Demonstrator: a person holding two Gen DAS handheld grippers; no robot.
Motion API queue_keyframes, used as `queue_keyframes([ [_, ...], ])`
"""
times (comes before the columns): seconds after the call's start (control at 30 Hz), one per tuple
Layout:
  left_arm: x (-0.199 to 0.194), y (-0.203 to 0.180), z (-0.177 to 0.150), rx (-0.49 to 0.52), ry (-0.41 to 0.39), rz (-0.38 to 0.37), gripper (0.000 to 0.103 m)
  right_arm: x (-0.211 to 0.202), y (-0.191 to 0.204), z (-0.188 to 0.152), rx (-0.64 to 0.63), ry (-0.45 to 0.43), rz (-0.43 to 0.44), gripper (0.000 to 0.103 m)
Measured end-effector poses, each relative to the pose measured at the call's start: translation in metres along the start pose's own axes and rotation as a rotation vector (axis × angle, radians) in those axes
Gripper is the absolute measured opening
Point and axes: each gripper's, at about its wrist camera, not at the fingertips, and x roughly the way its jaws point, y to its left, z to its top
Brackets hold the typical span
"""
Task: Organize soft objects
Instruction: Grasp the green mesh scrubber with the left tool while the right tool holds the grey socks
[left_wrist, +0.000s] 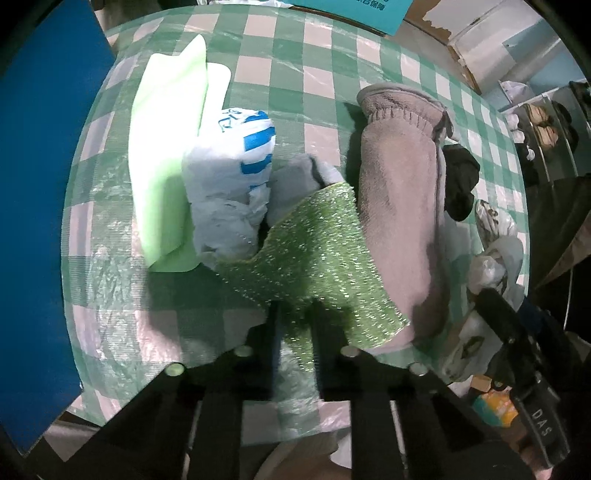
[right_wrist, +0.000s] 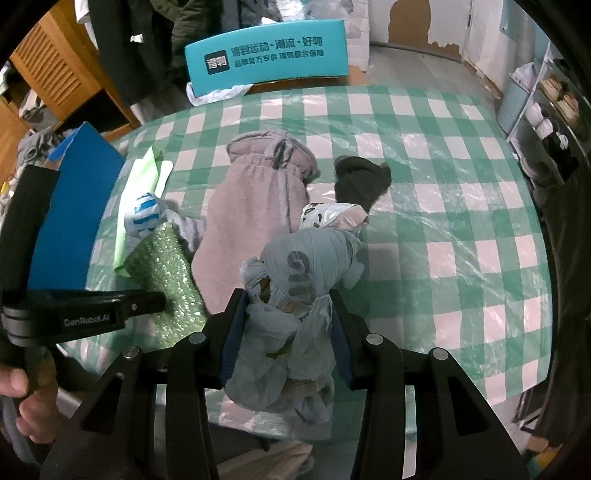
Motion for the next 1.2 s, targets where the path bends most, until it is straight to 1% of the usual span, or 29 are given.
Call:
queue_keyframes([
  [0.07, -0.004, 0.004, -0.002, 0.009, -0.011, -0.002, 0.01, 0.0, 0.002, 0.0, -0.005, 0.0, -0.001, 0.042],
  [0.33, -0.014, 0.023, -0.007, -0.022, -0.009, -0.01, 0.01, -0.001, 0.005, -0.001, -0.012, 0.003, -0.002, 0.042],
  [0.37, -0.015, 0.024, -0.008, -0.024, -0.008, -0.01, 0.011, -0.001, 0.007, 0.0, -0.016, 0.001, -0.001, 0.042],
  [0.4, -0.014, 0.024, -0.008, -0.027, -0.005, -0.009, 0.015, -0.002, 0.007, -0.001, -0.018, 0.0, -0.001, 0.042],
  [0.43, -0.014, 0.025, -0.008, -0.035, 0.004, -0.01, 0.031, -0.001, 0.007, -0.001, -0.019, 0.001, -0.001, 0.042],
  [0.47, -0.014, 0.027, -0.008, -0.05, 0.002, -0.019, 0.048, -0.001, 0.007, -0.001, -0.019, 0.002, -0.001, 0.042],
  [0.5, -0.013, 0.025, -0.008, -0.06, -0.006, -0.021, 0.054, 0.0, 0.007, -0.001, -0.018, 0.005, -0.001, 0.042],
  [0.53, -0.014, 0.026, -0.008, -0.068, -0.017, -0.018, 0.059, 0.001, 0.007, -0.001, -0.018, 0.007, 0.0, 0.042],
  [0.57, -0.013, 0.025, -0.007, -0.07, -0.019, -0.016, 0.06, 0.001, 0.007, -0.001, -0.019, 0.007, 0.0, 0.042],
  [0.6, -0.013, 0.024, -0.006, -0.072, -0.016, -0.022, 0.061, 0.001, 0.007, -0.001, -0.02, 0.006, -0.001, 0.042],
  [0.67, -0.01, 0.022, -0.004, -0.085, -0.006, -0.045, 0.07, 0.001, 0.007, -0.001, -0.019, 0.007, 0.0, 0.042],
  [0.73, -0.009, 0.021, -0.003, -0.101, -0.005, -0.055, 0.074, 0.001, 0.007, -0.001, -0.018, 0.008, -0.001, 0.042],
  [0.9, 0.0, 0.014, 0.0, -0.121, 0.013, -0.087, 0.074, 0.002, 0.004, -0.001, -0.008, 0.011, -0.002, 0.042],
  [1.03, 0.007, 0.011, 0.001, -0.144, 0.021, -0.11, 0.077, 0.003, 0.001, -0.002, -0.004, 0.011, -0.002, 0.042],
  [1.2, 0.014, 0.007, 0.002, -0.153, 0.033, -0.119, 0.076, 0.002, 0.002, -0.002, -0.006, 0.01, -0.003, 0.042],
])
